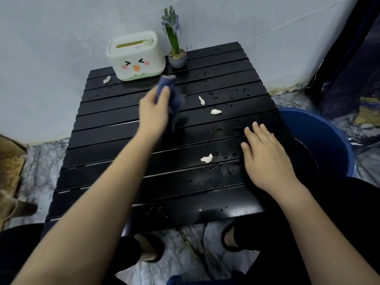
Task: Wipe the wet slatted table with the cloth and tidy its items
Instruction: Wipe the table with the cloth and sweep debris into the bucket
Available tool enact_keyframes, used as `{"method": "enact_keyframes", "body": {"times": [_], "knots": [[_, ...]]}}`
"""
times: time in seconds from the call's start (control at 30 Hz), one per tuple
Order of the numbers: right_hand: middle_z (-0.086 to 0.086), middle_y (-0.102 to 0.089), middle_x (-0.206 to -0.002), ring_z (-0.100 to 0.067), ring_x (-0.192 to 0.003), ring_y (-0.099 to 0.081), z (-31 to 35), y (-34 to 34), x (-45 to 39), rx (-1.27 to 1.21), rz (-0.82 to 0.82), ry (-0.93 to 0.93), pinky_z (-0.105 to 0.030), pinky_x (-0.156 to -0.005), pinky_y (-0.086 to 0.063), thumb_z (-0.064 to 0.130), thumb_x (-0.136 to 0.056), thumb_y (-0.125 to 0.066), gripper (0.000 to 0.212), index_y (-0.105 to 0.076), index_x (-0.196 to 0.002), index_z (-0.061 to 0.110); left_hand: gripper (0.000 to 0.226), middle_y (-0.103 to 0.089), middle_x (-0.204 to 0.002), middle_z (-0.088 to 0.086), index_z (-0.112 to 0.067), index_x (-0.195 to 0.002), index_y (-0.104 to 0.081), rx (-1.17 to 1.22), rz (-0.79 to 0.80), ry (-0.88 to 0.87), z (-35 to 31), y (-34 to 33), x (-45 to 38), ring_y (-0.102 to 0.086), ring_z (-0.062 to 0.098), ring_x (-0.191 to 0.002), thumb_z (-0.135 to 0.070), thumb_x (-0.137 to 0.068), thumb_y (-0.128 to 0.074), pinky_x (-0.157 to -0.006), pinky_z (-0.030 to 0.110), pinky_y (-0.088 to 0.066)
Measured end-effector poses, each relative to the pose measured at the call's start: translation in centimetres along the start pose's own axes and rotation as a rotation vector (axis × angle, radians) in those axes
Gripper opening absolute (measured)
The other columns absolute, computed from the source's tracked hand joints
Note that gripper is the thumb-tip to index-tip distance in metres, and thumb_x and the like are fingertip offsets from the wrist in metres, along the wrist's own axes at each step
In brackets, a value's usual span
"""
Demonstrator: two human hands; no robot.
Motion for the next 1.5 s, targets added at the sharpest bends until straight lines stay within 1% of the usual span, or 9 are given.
{"method": "enact_keyframes", "body": {"times": [0.1, 0.2, 0.4, 0.73, 0.8, 0.93, 1.1, 1.2, 1.5], "knots": [[-0.01, -0.023, -0.161, -0.021, -0.15, -0.013, -0.2, 0.2, -0.2, -0.01, 0.004, -0.005, -0.036, -0.122, -0.01, 0.032, -0.105, -0.03, 0.051, -0.033, -0.151, 0.01, 0.035, -0.069, -0.118, 0.009, -0.015, -0.127, -0.064, -0.346, 0.043, 0.096, 3.5, 2.6, -3.5, -0.062, 0.018, -0.112, -0.034, -0.102, -0.047, -0.095, 0.028, -0.044], [-0.008, -0.021, -0.162, -0.02, -0.151, -0.011, -0.3, 0.1, -0.3, 0.005, 0.014, -0.001, -0.034, -0.121, -0.008, 0.033, -0.105, -0.027, 0.052, -0.031, -0.152, 0.012, 0.056, -0.024, -0.162, 0.019, -0.007, -0.154, -0.029, -0.821, 0.196, 0.094, 6.8, 2.2, -4.3, -0.015, 0.035, -0.152, -0.035, -0.106, -0.035, -0.123, 0.046, -0.011], [-0.007, -0.015, -0.164, -0.02, -0.151, -0.005, -0.3, -0.3, -0.2, 0.031, 0.04, 0.004, -0.035, -0.123, -0.004, 0.033, -0.104, -0.025, 0.054, -0.024, -0.154, 0.013, 0.048, -0.031, -0.157, 0.02, -0.002, -0.146, -0.037, -0.849, 0.24, -0.121, 4.2, -6.1, -3.8, -0.025, 0.037, -0.146, -0.029, -0.107, -0.033, -0.122, 0.049, -0.016], [-0.007, -0.02, -0.162, -0.019, -0.151, -0.009, -0.2, 0.2, -0.1, 0.013, 0.015, 0.018, -0.034, -0.123, -0.007, 0.028, -0.104, -0.029, 0.052, -0.029, -0.153, 0.012, 0.046, -0.036, -0.158, 0.012, -0.01, -0.149, -0.043, -0.413, 0.791, -0.231, -3.5, -20.8, 1.7, -0.03, 0.029, -0.148, -0.029, -0.107, -0.039, -0.119, 0.037, -0.026], [-0.007, -0.021, -0.162, -0.018, -0.151, -0.009, -0.2, 0.2, -0.2, 0.013, 0.018, 0.017, -0.034, -0.123, -0.007, 0.028, -0.104, -0.028, 0.052, -0.028, -0.153, 0.012, 0.038, -0.065, -0.129, 0.018, -0.003, -0.132, -0.06, -0.177, 0.776, -0.154, -4.5, -21.0, 1.6, -0.064, 0.026, -0.113, -0.026, -0.106, -0.045, -0.091, 0.028, -0.046], [-0.004, -0.015, -0.164, -0.016, -0.151, -0.004, -0.3, 0.3, -0.2, 0.016, 0.039, 0.013, -0.032, -0.123, -0.003, 0.031, -0.104, -0.025, 0.053, -0.023, -0.155, 0.015, 0.022, -0.06, -0.082, 0.003, -0.002, -0.105, -0.066, 0.144, 0.452, -0.001, -4.7, -16.7, -2.7, -0.051, 0.01, -0.075, -0.015, -0.104, -0.049, -0.065, 0.021, -0.041], [-0.004, -0.01, -0.165, -0.016, -0.151, 0.0, -0.2, 0.3, -0.1, 0.024, 0.059, 0.01, -0.032, -0.123, 0.0, 0.032, -0.105, -0.02, 0.054, -0.018, -0.156, 0.016, 0.033, -0.066, -0.12, 0.003, -0.016, -0.13, -0.061, -0.281, 0.128, -0.058, -0.2, -9.1, -9.6, -0.059, 0.016, -0.11, -0.027, -0.103, -0.045, -0.095, 0.024, -0.043], [-0.003, -0.007, -0.165, -0.016, -0.151, 0.003, -0.3, 0.2, -0.2, 0.022, 0.073, 0.007, -0.033, -0.123, 0.001, 0.033, -0.104, -0.018, 0.054, -0.015, -0.156, 0.017, 0.05, -0.03, -0.16, 0.017, -0.011, -0.152, -0.036, -0.676, 0.196, -0.017, 3.9, -8.0, -10.3, -0.027, 0.033, -0.148, -0.03, -0.105, -0.036, -0.122, 0.043, -0.022], [-0.003, -0.005, -0.165, -0.017, -0.151, 0.007, -0.2, 0.1, -0.2, 0.011, 0.101, -0.007, -0.035, -0.123, 0.003, 0.034, -0.104, -0.017, 0.056, -0.013, -0.157, 0.015, 0.044, -0.028, -0.16, 0.016, -0.008, -0.146, -0.039, -0.826, 0.34, -0.152, 1.5, -17.1, -9.7, -0.031, 0.04, -0.142, -0.028, -0.106, -0.036, -0.114, 0.053, -0.03]]}}
Point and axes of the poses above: each hand's wrist, its own x-axis away from the middle knuckle, its own y-axis out of the back of the hand, z = x × y, the point moved 5 cm from there along -x, towards the middle knuckle
